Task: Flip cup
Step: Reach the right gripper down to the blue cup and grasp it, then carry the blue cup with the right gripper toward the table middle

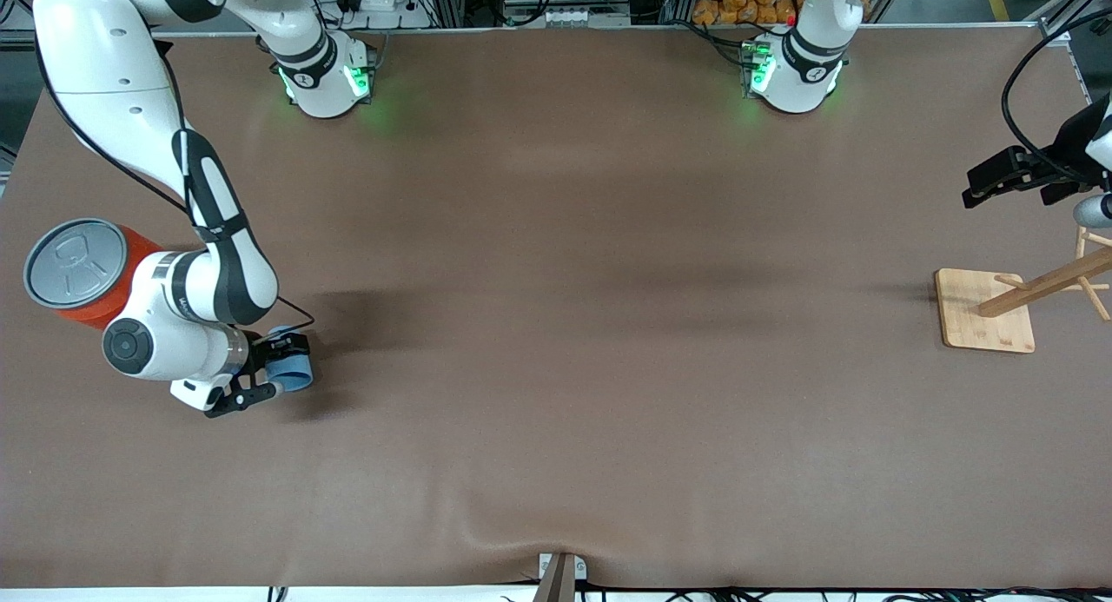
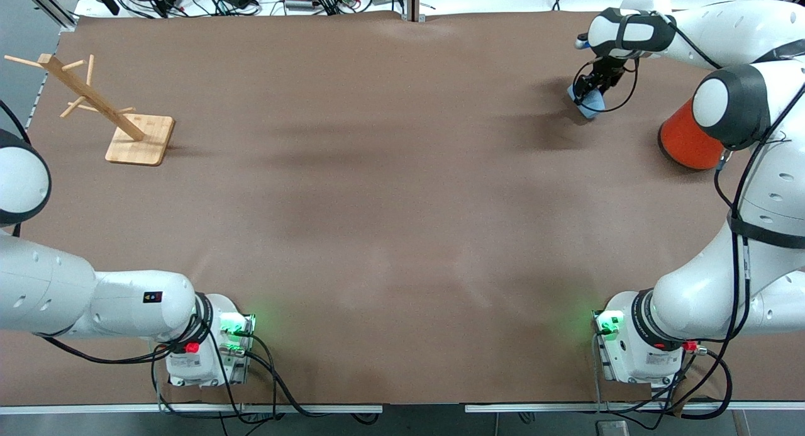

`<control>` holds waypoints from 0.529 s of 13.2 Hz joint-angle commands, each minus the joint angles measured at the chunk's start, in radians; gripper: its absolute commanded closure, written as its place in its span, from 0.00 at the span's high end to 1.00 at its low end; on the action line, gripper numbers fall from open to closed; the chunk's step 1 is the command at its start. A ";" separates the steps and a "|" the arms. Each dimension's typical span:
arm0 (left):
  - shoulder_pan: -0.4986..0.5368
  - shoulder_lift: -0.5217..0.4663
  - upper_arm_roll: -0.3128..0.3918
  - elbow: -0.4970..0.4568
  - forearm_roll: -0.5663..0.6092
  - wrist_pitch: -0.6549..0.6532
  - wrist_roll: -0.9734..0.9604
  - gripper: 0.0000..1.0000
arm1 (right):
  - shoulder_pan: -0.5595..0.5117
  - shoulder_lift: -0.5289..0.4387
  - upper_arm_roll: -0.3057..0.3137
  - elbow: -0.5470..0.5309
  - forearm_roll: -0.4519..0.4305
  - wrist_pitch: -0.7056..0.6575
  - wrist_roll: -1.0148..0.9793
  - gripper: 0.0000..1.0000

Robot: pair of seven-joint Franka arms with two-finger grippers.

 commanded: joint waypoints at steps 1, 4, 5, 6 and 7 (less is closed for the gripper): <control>0.002 0.006 -0.002 0.018 -0.012 -0.018 0.004 1.00 | 0.073 -0.076 0.044 0.000 0.014 -0.013 -0.117 0.16; 0.001 0.006 -0.002 0.019 -0.012 -0.018 0.004 1.00 | 0.171 -0.077 0.067 0.000 0.012 0.004 -0.344 0.15; 0.002 0.006 -0.004 0.018 -0.012 -0.018 0.004 1.00 | 0.208 -0.077 0.075 0.003 0.012 0.011 -0.396 0.13; 0.002 0.006 -0.004 0.018 -0.012 -0.018 0.004 1.00 | 0.251 -0.077 0.079 0.006 0.009 0.033 -0.412 0.13; 0.002 0.004 -0.004 0.018 -0.012 -0.019 0.004 1.00 | 0.312 -0.071 0.079 0.017 0.005 0.063 -0.420 0.13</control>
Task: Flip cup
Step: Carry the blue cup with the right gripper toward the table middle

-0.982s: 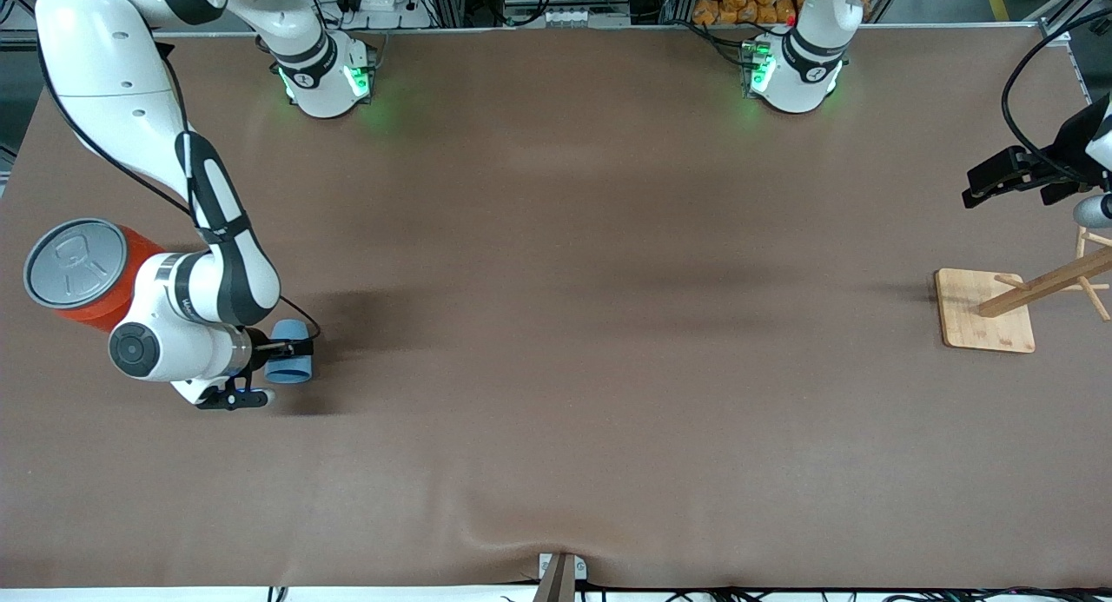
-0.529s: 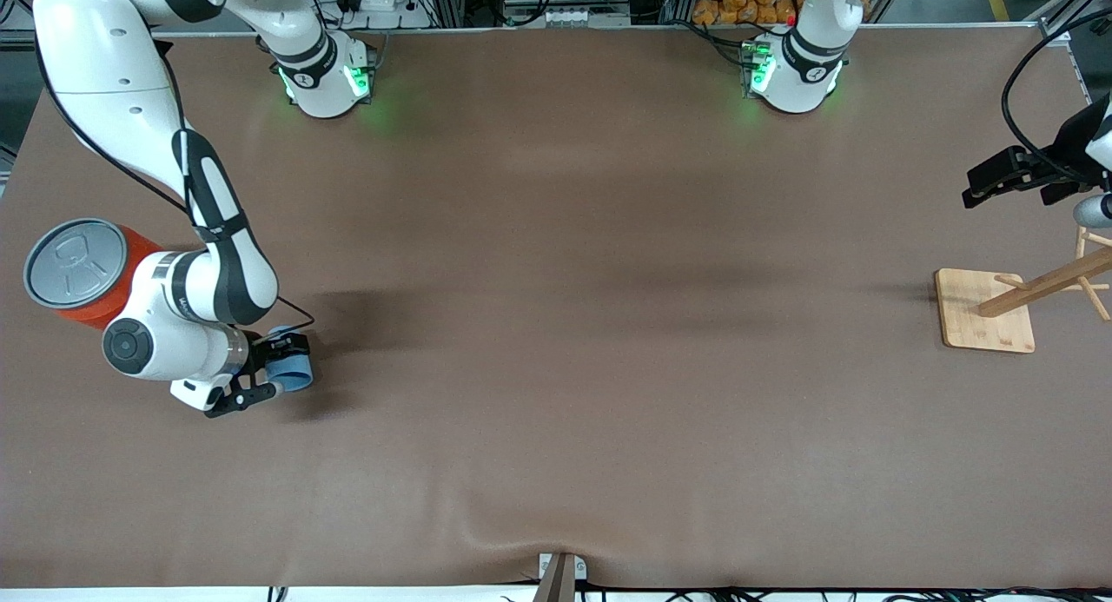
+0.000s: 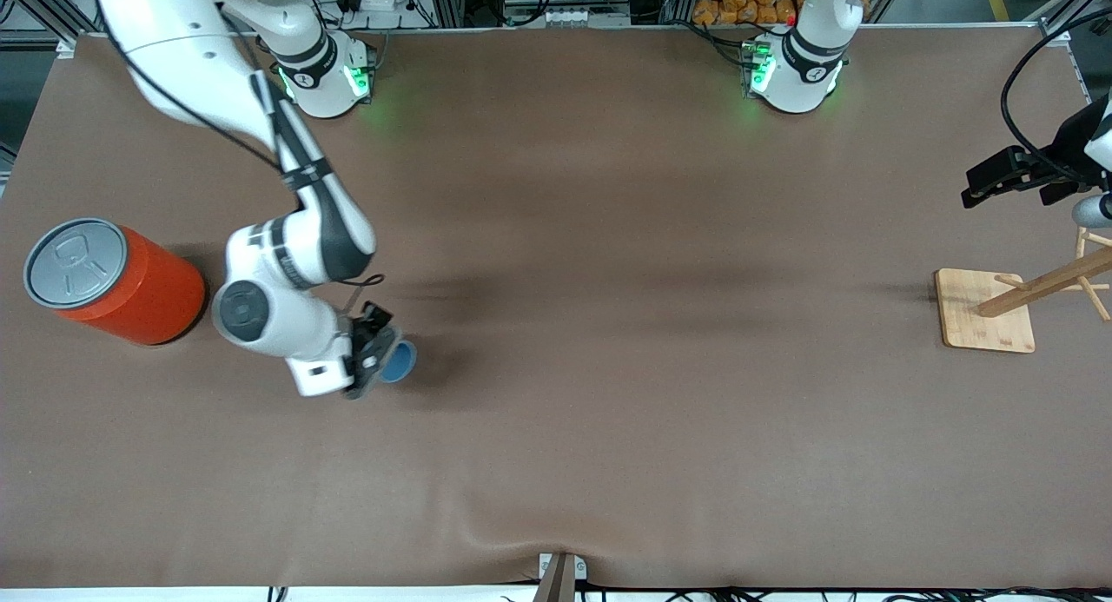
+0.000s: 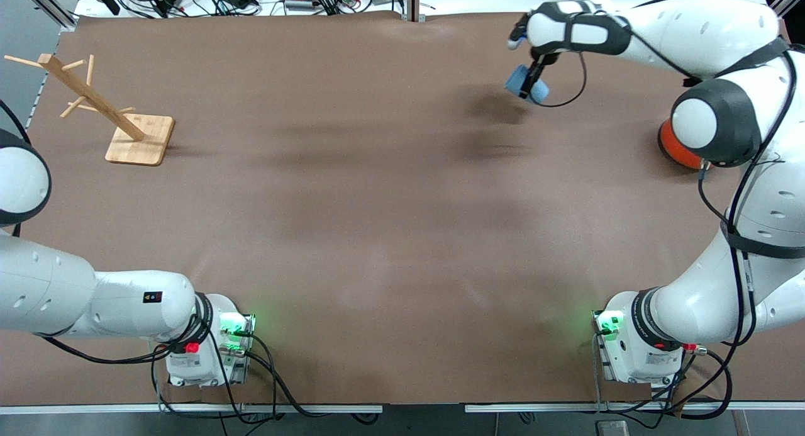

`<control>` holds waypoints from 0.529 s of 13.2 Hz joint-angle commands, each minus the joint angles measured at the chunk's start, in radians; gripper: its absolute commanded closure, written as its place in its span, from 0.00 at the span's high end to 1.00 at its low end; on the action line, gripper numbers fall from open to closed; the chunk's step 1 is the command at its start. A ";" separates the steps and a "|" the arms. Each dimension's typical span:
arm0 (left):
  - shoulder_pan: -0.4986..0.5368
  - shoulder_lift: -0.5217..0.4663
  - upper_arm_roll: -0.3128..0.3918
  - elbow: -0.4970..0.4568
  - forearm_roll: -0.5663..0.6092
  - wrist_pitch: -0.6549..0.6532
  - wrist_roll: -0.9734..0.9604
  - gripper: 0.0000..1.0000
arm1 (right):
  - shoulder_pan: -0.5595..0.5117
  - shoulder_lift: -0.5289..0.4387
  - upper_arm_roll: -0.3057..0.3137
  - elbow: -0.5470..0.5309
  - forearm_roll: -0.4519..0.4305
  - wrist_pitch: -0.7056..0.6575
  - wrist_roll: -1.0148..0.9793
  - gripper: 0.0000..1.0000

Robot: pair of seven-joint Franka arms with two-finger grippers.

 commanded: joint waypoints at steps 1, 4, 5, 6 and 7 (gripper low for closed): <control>0.003 0.004 -0.003 0.019 -0.012 -0.018 0.004 1.00 | 0.149 -0.003 -0.004 0.002 -0.010 0.082 -0.066 0.13; 0.002 0.006 -0.003 0.018 -0.014 -0.019 0.004 1.00 | 0.311 0.081 -0.009 0.055 -0.094 0.183 -0.048 0.15; 0.003 0.006 -0.003 0.018 -0.014 -0.019 0.004 1.00 | 0.335 0.113 -0.009 0.071 -0.094 0.192 -0.037 0.15; 0.003 0.006 -0.003 0.018 -0.014 -0.024 0.006 1.00 | 0.346 0.147 -0.007 0.095 -0.088 0.193 -0.030 0.18; 0.003 0.006 -0.003 0.018 -0.014 -0.027 0.006 1.00 | 0.352 0.173 -0.007 0.112 -0.085 0.191 -0.011 0.18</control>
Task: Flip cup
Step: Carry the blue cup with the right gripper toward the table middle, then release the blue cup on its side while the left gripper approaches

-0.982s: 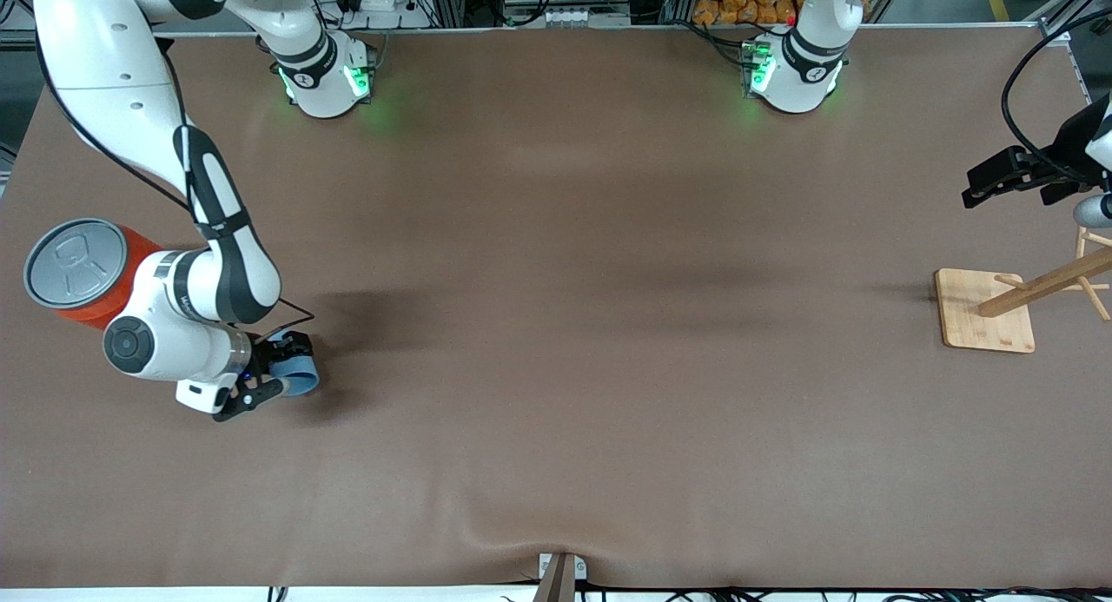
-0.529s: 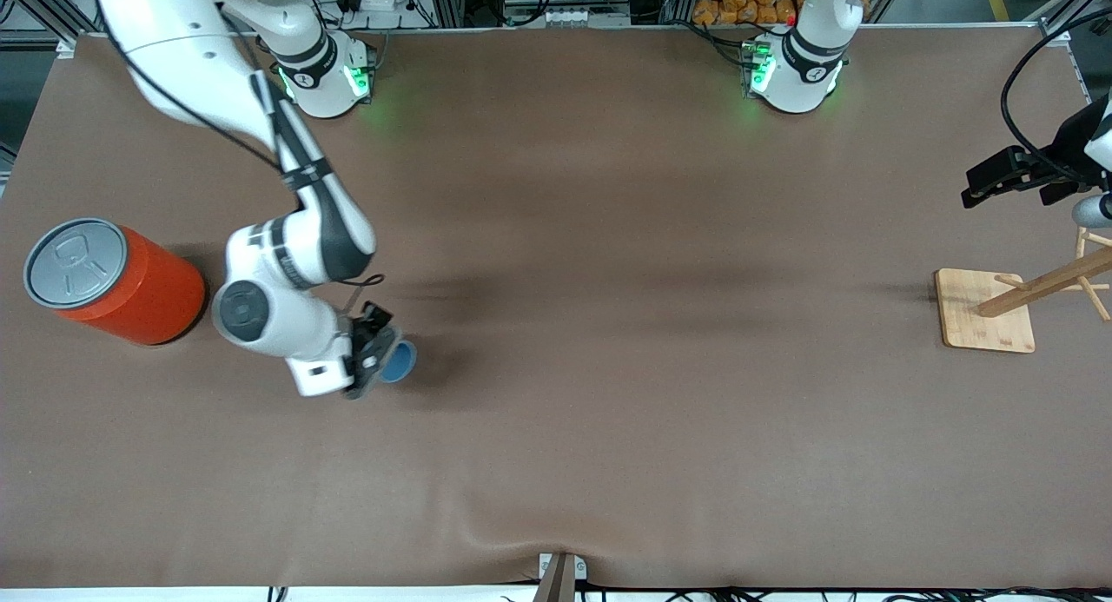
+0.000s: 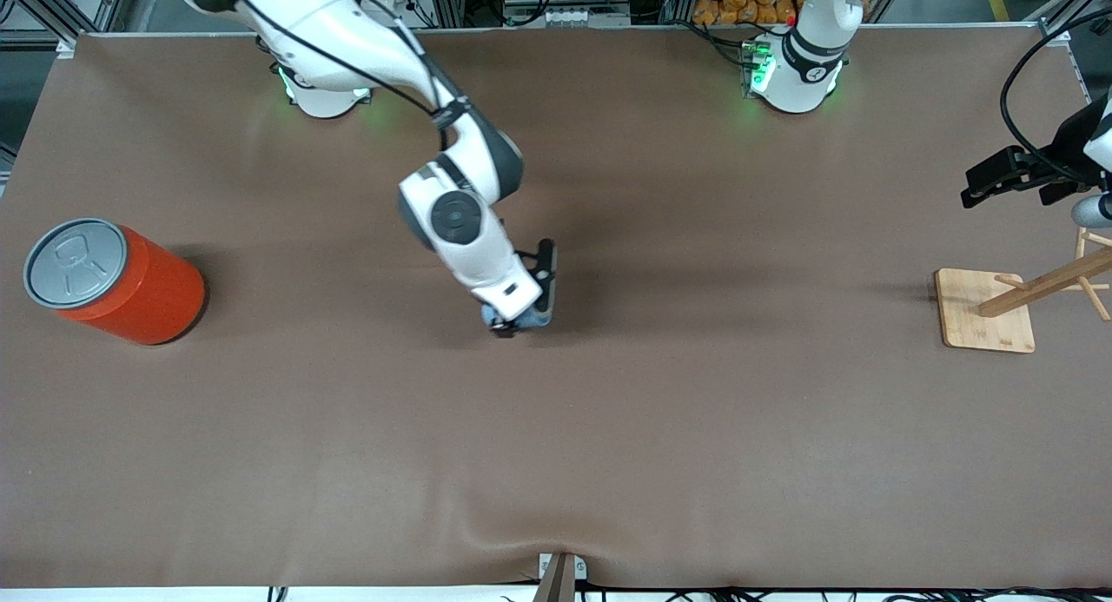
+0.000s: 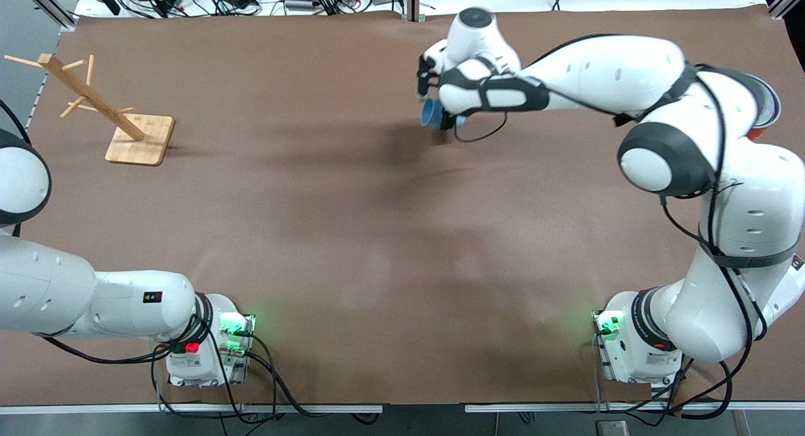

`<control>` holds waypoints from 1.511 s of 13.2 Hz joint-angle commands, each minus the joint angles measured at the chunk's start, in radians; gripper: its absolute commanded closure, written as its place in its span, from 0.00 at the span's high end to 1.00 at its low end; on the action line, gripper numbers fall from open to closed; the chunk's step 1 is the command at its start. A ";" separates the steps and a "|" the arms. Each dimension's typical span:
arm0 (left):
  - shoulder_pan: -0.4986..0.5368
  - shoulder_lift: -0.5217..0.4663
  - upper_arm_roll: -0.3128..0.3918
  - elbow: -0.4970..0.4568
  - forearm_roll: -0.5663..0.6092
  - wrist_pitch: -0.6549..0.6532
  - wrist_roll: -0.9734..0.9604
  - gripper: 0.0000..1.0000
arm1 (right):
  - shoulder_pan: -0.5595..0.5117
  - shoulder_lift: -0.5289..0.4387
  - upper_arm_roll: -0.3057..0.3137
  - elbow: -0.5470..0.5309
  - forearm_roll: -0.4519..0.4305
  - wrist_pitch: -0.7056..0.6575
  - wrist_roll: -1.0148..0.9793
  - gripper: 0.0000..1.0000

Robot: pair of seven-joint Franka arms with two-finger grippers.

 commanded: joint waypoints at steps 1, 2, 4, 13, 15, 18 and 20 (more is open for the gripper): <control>0.002 0.006 -0.002 0.018 -0.014 -0.025 0.006 1.00 | 0.012 0.086 -0.010 0.078 -0.023 0.010 0.017 0.18; 0.002 0.006 -0.007 0.018 -0.014 -0.027 0.006 1.00 | 0.035 0.087 -0.016 0.080 -0.025 0.008 0.040 0.32; 0.002 0.006 -0.008 0.018 -0.015 -0.028 0.007 1.00 | 0.032 0.089 -0.016 0.078 -0.035 0.008 0.043 1.00; -0.003 0.042 -0.010 0.021 -0.101 -0.030 0.004 1.00 | 0.026 -0.096 -0.015 0.083 -0.043 -0.223 0.090 1.00; -0.003 0.079 -0.010 0.022 -0.197 -0.028 0.004 1.00 | 0.003 -0.181 -0.025 0.081 -0.048 -0.341 0.191 1.00; -0.003 0.163 -0.010 0.021 -0.328 -0.011 0.022 1.00 | -0.032 -0.273 -0.109 0.080 -0.059 -0.427 0.313 1.00; 0.002 0.240 -0.008 0.018 -0.458 0.021 0.085 1.00 | -0.057 -0.324 -0.185 0.077 -0.057 -0.481 0.348 1.00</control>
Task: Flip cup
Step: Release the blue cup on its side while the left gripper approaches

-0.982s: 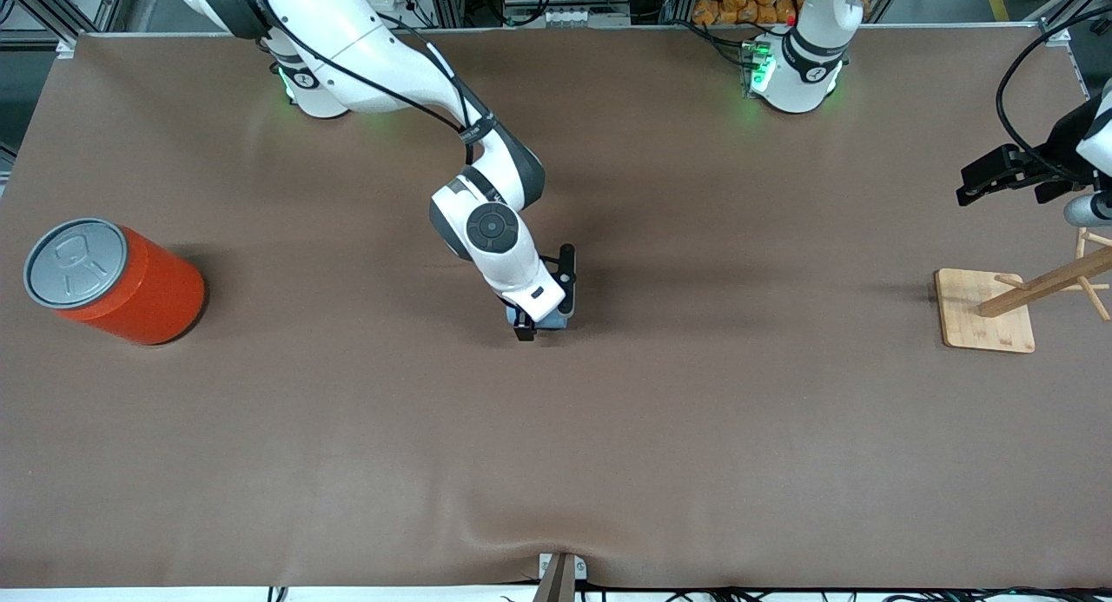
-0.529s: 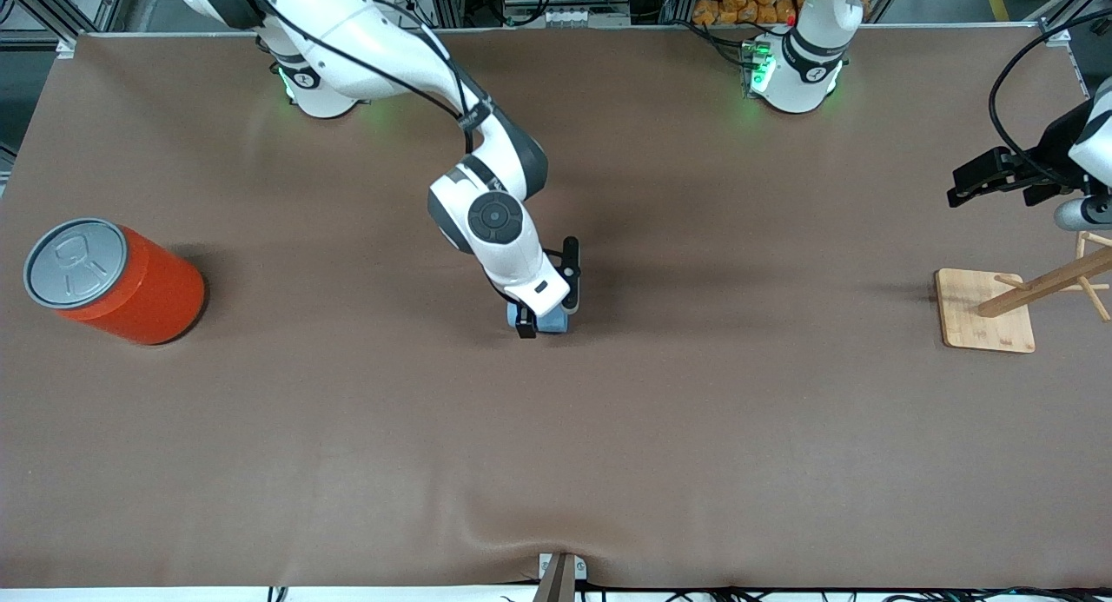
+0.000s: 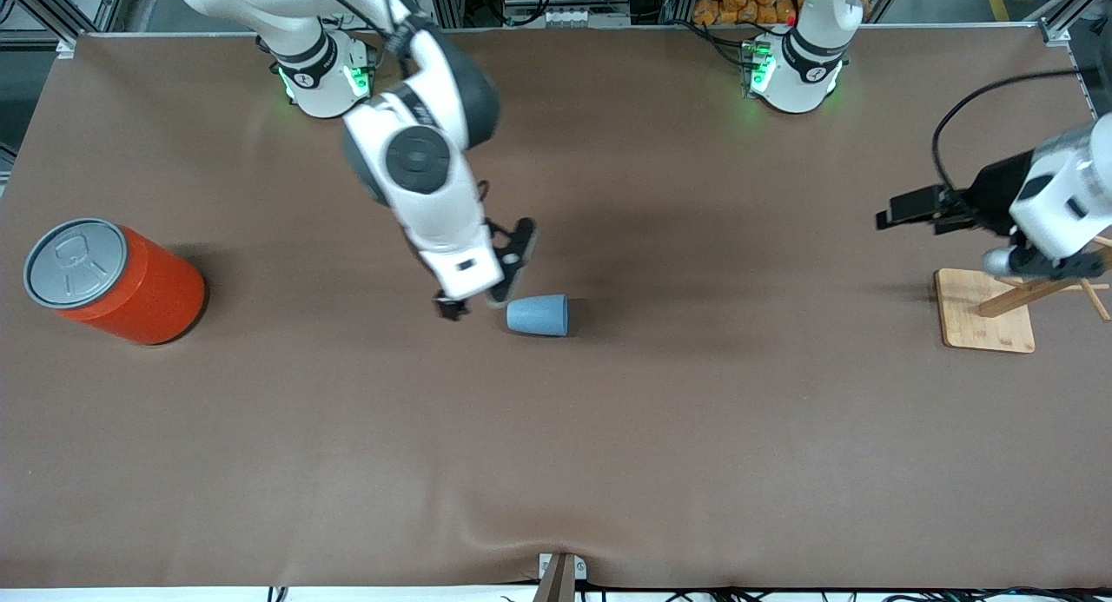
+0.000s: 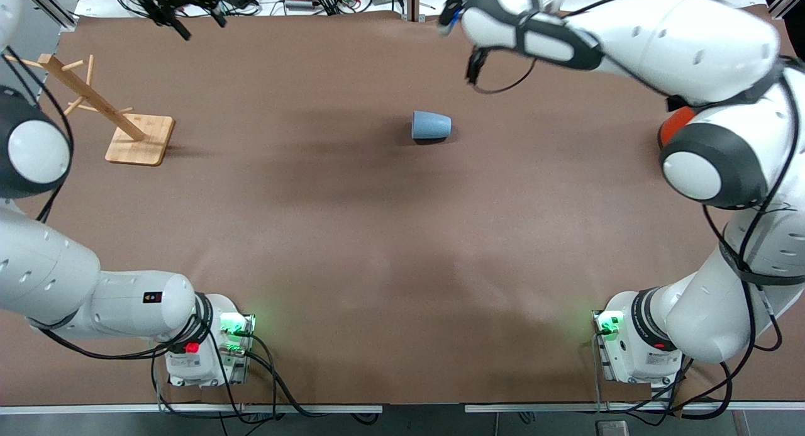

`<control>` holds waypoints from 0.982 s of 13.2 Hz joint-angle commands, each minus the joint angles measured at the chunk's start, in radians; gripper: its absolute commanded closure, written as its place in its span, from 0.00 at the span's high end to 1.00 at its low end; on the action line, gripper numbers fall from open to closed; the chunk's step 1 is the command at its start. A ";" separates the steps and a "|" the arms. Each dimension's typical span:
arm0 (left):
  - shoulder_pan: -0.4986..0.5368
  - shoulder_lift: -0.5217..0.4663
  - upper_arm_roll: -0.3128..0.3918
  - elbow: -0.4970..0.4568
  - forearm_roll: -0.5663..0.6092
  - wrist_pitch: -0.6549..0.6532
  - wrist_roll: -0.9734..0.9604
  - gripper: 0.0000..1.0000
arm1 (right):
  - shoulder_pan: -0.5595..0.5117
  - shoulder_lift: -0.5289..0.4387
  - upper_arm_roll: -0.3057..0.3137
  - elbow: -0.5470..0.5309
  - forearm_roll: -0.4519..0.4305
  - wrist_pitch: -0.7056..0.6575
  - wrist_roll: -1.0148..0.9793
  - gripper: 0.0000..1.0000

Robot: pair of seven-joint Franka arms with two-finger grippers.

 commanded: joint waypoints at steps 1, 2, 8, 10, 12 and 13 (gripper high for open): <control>0.002 0.105 0.002 0.018 -0.124 0.025 0.059 1.00 | -0.041 -0.084 -0.074 -0.037 -0.014 -0.069 0.076 1.00; 0.001 0.141 0.000 0.018 -0.164 0.030 0.057 1.00 | -0.044 -0.110 -0.104 -0.037 -0.014 -0.108 0.107 1.00; -0.021 0.354 -0.026 -0.003 -0.443 0.036 0.144 1.00 | -0.099 -0.277 -0.260 -0.052 -0.013 -0.299 0.352 1.00; -0.024 0.417 -0.032 -0.019 -0.521 0.062 0.233 1.00 | -0.188 -0.317 -0.231 -0.049 -0.011 -0.350 0.440 1.00; -0.057 0.458 -0.032 -0.034 -0.584 0.105 0.258 1.00 | -0.339 -0.345 -0.148 -0.046 -0.007 -0.366 0.466 1.00; -0.080 0.466 -0.032 -0.048 -0.603 0.128 0.258 1.00 | -0.425 -0.356 -0.096 -0.046 -0.001 -0.367 0.466 1.00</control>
